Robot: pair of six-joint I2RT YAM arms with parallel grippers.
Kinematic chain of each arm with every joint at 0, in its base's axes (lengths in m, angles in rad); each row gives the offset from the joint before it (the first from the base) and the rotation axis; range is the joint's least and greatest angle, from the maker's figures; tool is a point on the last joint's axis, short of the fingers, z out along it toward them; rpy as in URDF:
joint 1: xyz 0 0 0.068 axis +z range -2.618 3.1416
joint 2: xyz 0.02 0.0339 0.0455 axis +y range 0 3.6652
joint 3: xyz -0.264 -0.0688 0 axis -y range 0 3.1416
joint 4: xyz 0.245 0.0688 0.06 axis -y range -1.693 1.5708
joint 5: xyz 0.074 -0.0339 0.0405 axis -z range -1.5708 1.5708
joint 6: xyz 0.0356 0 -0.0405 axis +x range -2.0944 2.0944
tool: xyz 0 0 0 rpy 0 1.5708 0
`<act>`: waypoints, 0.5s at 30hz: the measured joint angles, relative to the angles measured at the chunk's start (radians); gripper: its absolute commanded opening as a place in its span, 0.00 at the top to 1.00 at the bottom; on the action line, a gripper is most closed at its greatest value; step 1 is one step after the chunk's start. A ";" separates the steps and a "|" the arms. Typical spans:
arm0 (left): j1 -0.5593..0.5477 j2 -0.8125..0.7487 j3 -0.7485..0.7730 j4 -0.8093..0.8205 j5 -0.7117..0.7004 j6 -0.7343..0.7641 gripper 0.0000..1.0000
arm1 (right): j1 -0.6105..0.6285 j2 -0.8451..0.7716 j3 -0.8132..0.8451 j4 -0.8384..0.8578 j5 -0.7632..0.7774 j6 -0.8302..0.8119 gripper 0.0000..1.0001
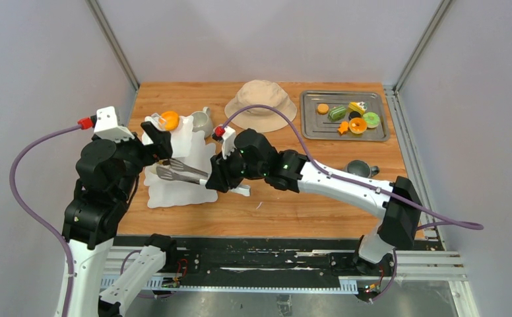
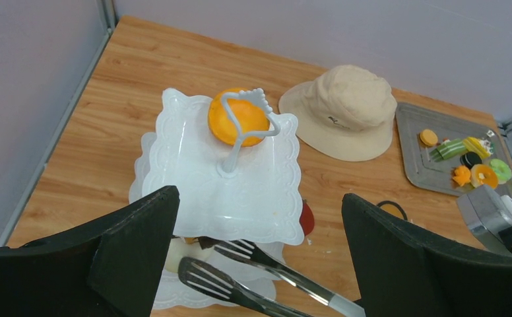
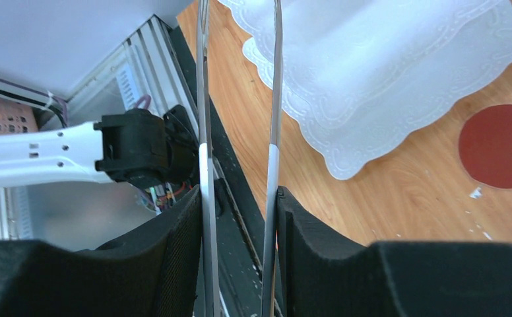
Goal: Serve the afternoon tea
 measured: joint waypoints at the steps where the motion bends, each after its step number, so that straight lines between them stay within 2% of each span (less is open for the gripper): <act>1: 0.000 0.000 0.000 0.000 0.000 0.000 0.02 | 0.003 0.005 0.003 0.005 0.000 0.009 0.99; 9: 0.000 -0.005 0.000 0.000 -0.003 0.005 0.02 | 0.019 0.083 0.037 0.059 0.016 0.116 0.99; 15: 0.000 -0.005 0.000 -0.001 -0.004 0.016 0.02 | 0.019 0.104 0.042 0.082 0.095 0.163 0.99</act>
